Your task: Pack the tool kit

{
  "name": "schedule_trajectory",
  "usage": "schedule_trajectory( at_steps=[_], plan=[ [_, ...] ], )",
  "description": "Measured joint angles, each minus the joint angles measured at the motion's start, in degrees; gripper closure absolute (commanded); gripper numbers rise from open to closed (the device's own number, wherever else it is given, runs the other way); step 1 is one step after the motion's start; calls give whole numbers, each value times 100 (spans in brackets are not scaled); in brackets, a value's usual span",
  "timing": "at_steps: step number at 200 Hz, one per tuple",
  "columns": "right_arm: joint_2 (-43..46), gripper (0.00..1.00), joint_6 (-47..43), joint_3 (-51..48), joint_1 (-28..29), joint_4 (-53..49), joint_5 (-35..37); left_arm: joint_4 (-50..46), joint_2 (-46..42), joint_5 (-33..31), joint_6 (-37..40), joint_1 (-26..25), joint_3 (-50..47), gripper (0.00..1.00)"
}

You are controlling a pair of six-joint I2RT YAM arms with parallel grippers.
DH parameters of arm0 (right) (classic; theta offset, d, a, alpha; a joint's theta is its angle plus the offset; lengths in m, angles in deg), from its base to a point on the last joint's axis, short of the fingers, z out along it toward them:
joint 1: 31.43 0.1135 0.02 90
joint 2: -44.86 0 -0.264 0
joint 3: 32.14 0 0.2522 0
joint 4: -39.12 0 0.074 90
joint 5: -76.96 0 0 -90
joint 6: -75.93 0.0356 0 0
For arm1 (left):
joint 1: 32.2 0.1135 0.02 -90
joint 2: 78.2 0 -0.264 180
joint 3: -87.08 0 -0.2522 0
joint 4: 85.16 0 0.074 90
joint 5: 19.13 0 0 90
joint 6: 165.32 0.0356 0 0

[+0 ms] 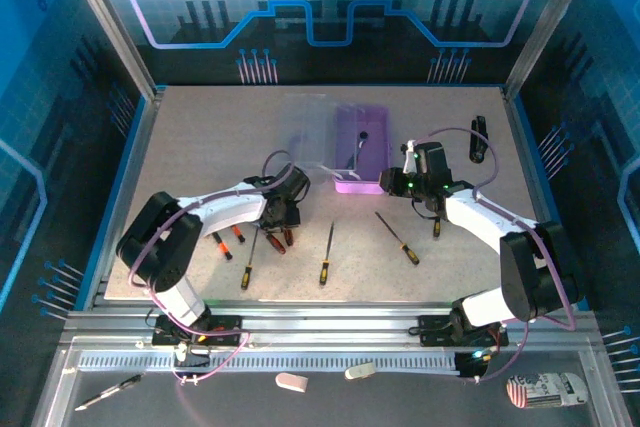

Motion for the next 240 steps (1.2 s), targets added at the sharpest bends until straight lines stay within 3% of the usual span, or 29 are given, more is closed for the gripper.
schedule_trajectory(
  at_steps=[110,164,240],
  plan=[
    [76,72,0,0,0,0,2,90,155,129,-35,-4,-11,85],
    [83,72,0,-2,0,-2,2,243,-138,129,-35,-9,-256,86],
    [153,72,-2,-2,0,-2,2,173,-1211,129,188,-11,-299,87]
  ],
)
